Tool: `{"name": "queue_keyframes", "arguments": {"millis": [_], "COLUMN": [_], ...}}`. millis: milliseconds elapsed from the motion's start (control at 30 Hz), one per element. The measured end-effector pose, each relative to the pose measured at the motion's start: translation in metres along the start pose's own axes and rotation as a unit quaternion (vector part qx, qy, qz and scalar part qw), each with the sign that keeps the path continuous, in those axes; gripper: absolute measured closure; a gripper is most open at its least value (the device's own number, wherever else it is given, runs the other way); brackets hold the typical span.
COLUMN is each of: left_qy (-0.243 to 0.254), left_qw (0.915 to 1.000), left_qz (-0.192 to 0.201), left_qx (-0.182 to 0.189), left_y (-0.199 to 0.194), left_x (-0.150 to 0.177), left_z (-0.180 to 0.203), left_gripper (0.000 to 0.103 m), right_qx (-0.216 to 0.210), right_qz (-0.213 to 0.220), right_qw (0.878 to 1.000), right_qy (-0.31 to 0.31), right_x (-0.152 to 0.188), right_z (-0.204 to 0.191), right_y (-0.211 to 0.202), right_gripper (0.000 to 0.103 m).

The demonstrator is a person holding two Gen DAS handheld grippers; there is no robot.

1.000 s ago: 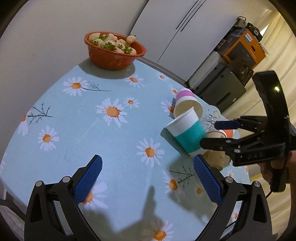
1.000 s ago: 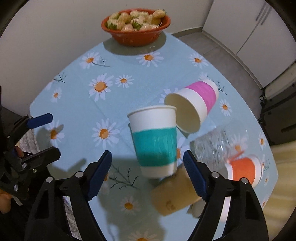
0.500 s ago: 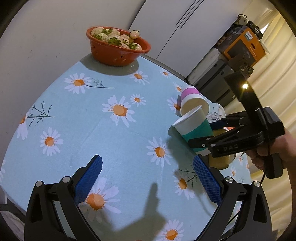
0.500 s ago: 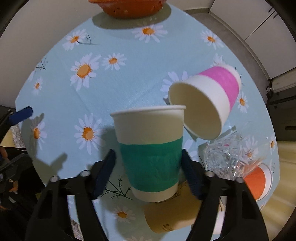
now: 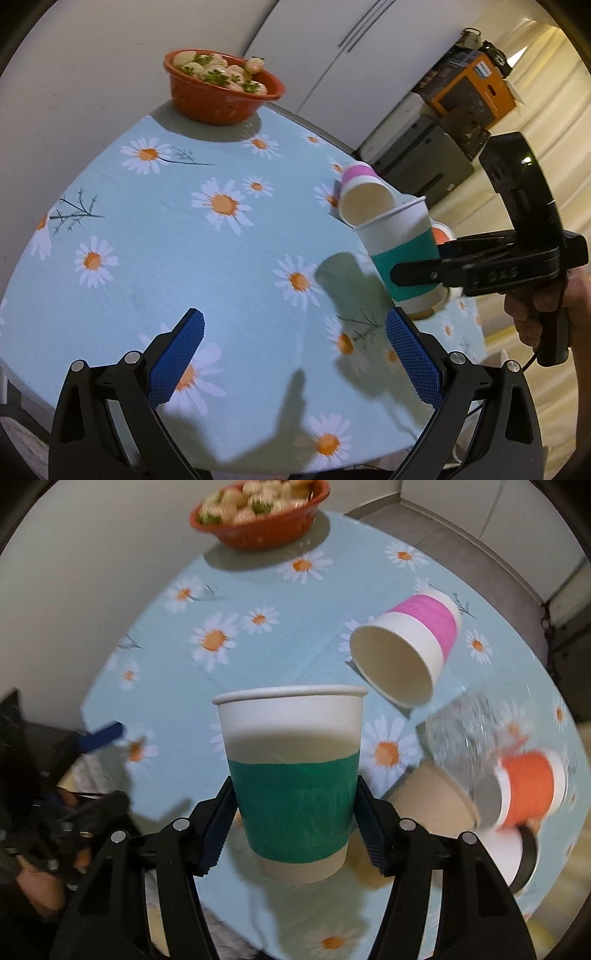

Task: Flip cup upright
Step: 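Lift the teal-banded cup with the right gripper and rotate it upright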

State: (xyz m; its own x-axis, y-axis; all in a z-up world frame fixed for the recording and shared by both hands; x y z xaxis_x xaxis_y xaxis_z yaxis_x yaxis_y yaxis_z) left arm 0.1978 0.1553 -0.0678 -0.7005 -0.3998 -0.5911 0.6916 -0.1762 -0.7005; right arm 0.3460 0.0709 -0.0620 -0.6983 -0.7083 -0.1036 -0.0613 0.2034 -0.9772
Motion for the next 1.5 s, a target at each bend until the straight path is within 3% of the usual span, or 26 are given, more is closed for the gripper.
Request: {"name": "queue_keyframes", "arguments": {"millis": [167, 333, 600, 700, 933, 1500], "left_qy": [0.009, 0.016, 0.044, 0.046, 0.070, 0.091], "left_qw": [0.9997, 0.9991, 0.9978, 0.9976, 0.9961, 0.9928], "left_qz": [0.006, 0.009, -0.003, -0.013, -0.037, -0.072], "left_qx": [0.022, 0.039, 0.050, 0.051, 0.040, 0.027], "left_y": [-0.014, -0.026, -0.040, -0.040, -0.031, -0.008], "left_x": [0.007, 0.011, 0.027, 0.036, 0.050, 0.062], "left_z": [0.014, 0.029, 0.052, 0.058, 0.075, 0.103], "left_gripper": [0.007, 0.008, 0.008, 0.008, 0.008, 0.008], "right_qx": [-0.035, -0.093, -0.159, -0.157, -0.131, -0.168], "right_qz": [0.048, 0.089, 0.111, 0.106, 0.089, 0.074], "right_qw": [0.997, 0.986, 0.952, 0.944, 0.941, 0.924], "right_qy": [0.046, 0.109, 0.236, 0.271, 0.301, 0.336], "right_x": [0.031, 0.070, 0.131, 0.148, 0.175, 0.191], "right_z": [-0.005, 0.000, 0.023, 0.032, 0.047, 0.062], "right_y": [-0.042, -0.066, -0.061, -0.048, -0.021, 0.002], "right_gripper": [0.041, 0.041, 0.041, 0.041, 0.041, 0.041]}}
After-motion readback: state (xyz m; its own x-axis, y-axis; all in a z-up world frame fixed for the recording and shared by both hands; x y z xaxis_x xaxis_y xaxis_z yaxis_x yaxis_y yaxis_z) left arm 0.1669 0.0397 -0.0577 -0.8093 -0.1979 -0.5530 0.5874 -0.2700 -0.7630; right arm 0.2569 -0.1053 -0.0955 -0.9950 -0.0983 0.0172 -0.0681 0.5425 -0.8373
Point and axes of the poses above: each gripper's, at about its wrist camera, not at the fingertips, and y roughly the way its jaws point, z to its right, x to its underside, the point moved 3 cm from there along y, roughly the way its jaws point, and after that the axes turned 11 degrees about y, right-handed, at the moved point
